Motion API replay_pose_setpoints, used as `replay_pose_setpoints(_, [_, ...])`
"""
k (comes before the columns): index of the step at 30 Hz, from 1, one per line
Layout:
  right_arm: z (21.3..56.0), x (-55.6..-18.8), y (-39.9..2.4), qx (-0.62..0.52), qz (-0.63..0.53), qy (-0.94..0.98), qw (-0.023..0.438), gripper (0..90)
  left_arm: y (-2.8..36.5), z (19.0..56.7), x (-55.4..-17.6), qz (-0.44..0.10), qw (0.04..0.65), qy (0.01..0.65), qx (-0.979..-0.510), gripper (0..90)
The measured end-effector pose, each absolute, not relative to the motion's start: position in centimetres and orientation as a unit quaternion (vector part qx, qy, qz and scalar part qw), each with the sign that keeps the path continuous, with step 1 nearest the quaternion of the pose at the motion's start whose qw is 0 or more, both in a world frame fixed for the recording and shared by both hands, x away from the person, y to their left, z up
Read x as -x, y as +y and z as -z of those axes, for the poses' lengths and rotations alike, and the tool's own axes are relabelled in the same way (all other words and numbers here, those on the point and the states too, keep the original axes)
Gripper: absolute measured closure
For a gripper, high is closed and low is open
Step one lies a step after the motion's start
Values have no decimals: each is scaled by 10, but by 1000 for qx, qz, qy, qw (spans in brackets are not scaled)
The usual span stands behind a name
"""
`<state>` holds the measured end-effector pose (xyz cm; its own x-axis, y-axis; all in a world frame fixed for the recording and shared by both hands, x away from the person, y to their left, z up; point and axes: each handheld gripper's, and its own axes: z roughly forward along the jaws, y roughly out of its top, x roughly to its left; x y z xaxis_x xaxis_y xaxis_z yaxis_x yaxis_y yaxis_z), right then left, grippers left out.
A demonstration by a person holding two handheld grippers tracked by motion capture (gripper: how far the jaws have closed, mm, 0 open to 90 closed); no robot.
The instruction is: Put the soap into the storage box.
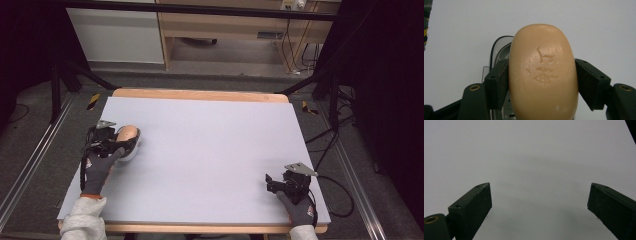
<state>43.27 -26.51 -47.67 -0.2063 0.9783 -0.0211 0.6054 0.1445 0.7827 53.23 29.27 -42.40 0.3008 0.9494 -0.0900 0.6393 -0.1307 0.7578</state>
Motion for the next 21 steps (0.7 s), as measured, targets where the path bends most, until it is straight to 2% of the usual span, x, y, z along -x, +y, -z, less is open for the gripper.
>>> replay_pose_setpoints(21, [477, -433, -265, -564, -331, 702, 281, 57, 296, 431, -535, -210, 348, 564, -719, 314])
